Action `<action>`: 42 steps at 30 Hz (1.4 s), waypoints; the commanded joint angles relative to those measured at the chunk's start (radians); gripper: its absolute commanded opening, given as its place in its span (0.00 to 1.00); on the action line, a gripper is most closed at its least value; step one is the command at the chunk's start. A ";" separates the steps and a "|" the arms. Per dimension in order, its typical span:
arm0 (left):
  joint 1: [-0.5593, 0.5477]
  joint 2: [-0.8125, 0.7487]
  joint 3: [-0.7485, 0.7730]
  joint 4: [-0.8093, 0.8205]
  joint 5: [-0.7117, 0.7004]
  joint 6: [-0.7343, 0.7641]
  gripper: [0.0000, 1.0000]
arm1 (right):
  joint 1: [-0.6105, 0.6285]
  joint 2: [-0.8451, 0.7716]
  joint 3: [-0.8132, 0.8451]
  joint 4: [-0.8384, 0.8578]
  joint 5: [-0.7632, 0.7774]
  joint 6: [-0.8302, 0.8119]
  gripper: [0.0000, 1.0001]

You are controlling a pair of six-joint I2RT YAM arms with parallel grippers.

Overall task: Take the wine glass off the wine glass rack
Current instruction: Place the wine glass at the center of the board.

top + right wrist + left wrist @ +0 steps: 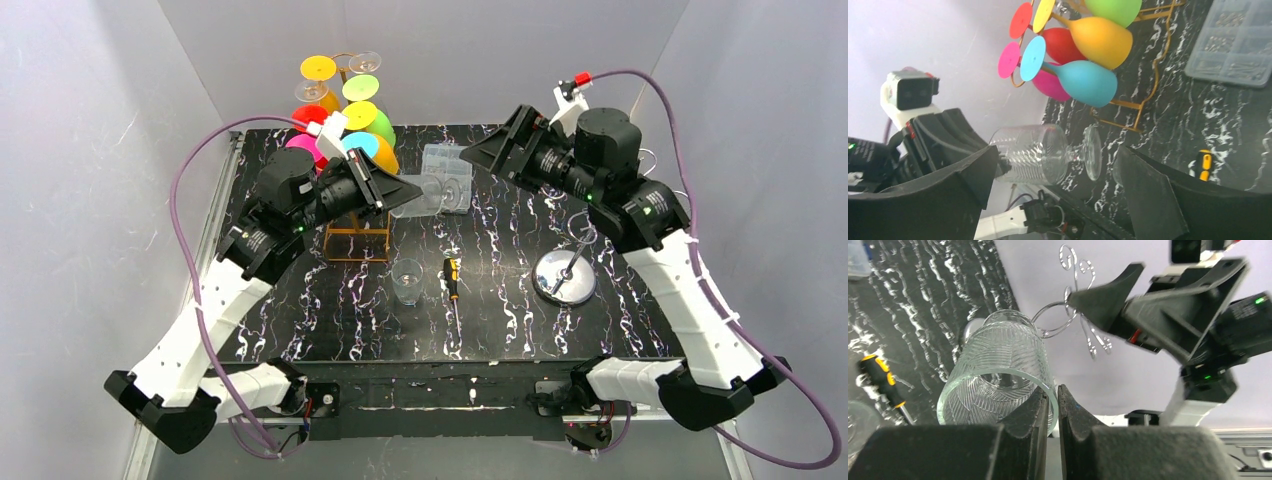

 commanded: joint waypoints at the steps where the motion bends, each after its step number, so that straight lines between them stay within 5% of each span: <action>1: -0.039 -0.079 0.109 -0.177 -0.088 0.147 0.00 | 0.003 0.081 0.165 -0.142 0.063 -0.153 0.98; 10: -0.162 -0.128 0.225 -0.632 -0.411 0.333 0.00 | 0.044 0.254 0.364 -0.258 0.138 -0.284 0.98; 17: -0.193 -0.180 0.112 -0.802 -0.574 0.370 0.00 | 0.050 0.356 0.457 -0.293 0.197 -0.344 0.98; 25: -0.216 -0.149 -0.068 -0.791 -0.610 0.385 0.00 | 0.070 0.417 0.502 -0.299 0.233 -0.363 0.98; 42: -0.231 0.002 -0.379 -0.486 -0.626 0.376 0.00 | 0.097 0.426 0.494 -0.309 0.292 -0.366 0.98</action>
